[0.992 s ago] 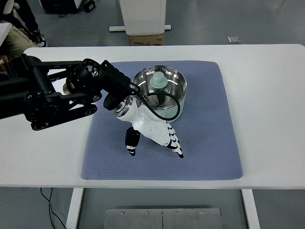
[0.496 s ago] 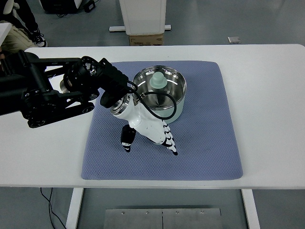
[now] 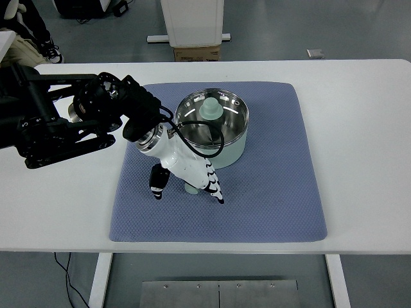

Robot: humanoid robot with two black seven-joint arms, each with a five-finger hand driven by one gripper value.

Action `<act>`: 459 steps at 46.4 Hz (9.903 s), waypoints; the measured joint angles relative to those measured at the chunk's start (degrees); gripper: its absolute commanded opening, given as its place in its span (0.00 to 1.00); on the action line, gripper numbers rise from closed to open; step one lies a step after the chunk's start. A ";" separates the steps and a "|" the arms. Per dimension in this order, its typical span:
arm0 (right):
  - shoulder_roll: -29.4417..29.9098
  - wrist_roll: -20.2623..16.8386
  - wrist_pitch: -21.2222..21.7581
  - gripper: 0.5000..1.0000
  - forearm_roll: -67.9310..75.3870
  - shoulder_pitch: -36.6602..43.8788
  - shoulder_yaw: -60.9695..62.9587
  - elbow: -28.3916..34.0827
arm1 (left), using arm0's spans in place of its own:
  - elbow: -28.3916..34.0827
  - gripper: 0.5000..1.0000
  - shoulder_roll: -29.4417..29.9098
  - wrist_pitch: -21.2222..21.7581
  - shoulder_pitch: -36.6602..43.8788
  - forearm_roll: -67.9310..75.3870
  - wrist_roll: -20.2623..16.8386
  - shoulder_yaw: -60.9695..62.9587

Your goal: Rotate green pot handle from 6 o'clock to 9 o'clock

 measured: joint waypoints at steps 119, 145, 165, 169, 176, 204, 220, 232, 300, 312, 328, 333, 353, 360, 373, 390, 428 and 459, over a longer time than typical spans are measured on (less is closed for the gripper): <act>0.00 0.00 0.00 1.00 0.00 0.00 0.00 0.00 | -1.33 1.00 9.80 6.81 -10.28 0.88 0.00 16.58; 0.00 0.00 0.00 1.00 0.00 0.00 0.00 0.00 | 2.45 1.00 10.32 9.59 -11.68 1.92 0.00 19.30; 0.00 0.00 0.00 1.00 0.00 0.00 0.00 0.02 | 5.27 1.00 10.23 12.71 -12.09 3.01 0.00 21.64; 0.00 0.00 0.00 1.00 0.00 0.00 0.00 0.02 | 5.76 1.00 10.23 13.33 -12.17 3.30 0.00 21.97; 0.00 0.00 0.00 1.00 0.00 0.00 0.00 0.01 | 6.34 1.00 10.16 13.89 -12.26 3.37 0.00 22.35; 0.00 0.00 0.00 1.00 0.00 0.00 0.00 0.00 | 3.11 1.00 9.86 14.82 -11.93 0.17 0.00 22.86; 0.00 0.01 0.00 1.00 0.00 0.00 0.00 0.00 | -1.58 1.00 9.35 14.55 -11.17 -11.24 0.01 22.59; 0.01 0.00 0.00 1.00 0.00 -0.01 0.00 0.00 | -2.06 1.00 6.79 14.67 -10.36 -24.06 0.02 20.75; 0.00 0.00 0.00 1.00 0.00 0.00 0.00 0.00 | 11.94 1.00 5.92 14.33 -5.05 -98.50 0.00 11.51; 0.00 0.01 0.00 1.00 0.00 -0.01 0.00 0.02 | 17.92 1.00 6.28 14.80 0.61 -111.61 0.01 6.48; 0.00 0.00 0.00 1.00 0.00 -0.01 0.00 0.02 | 22.67 1.00 5.60 19.13 9.59 -116.71 0.00 0.09; 0.00 0.00 0.00 1.00 0.00 0.00 0.00 0.01 | 23.97 1.00 4.49 21.10 11.97 -117.11 0.00 -1.98; 0.00 0.00 0.00 1.00 0.00 -0.01 0.00 -0.01 | 26.87 1.00 -0.42 27.63 19.24 -122.45 0.00 -8.09; 0.00 0.00 0.00 1.00 0.00 0.00 0.00 0.00 | 30.09 1.00 -2.76 28.56 21.65 -123.68 0.00 -10.60; 0.00 0.00 0.00 1.00 0.00 -0.01 0.00 0.03 | 33.07 1.00 -7.82 30.99 24.51 -123.96 0.00 -15.38; 0.00 0.00 0.00 1.00 0.00 0.00 0.00 0.00 | 37.60 1.00 -11.95 31.46 25.52 -124.00 0.00 -19.49; 0.00 -0.01 0.00 1.00 0.00 0.00 0.00 0.00 | 42.39 1.00 -16.96 31.47 26.85 -124.00 0.00 -20.54; 0.00 0.10 0.00 1.00 -0.17 0.08 -0.15 -0.08 | 42.69 1.00 -17.02 31.45 27.28 -123.91 0.00 -20.68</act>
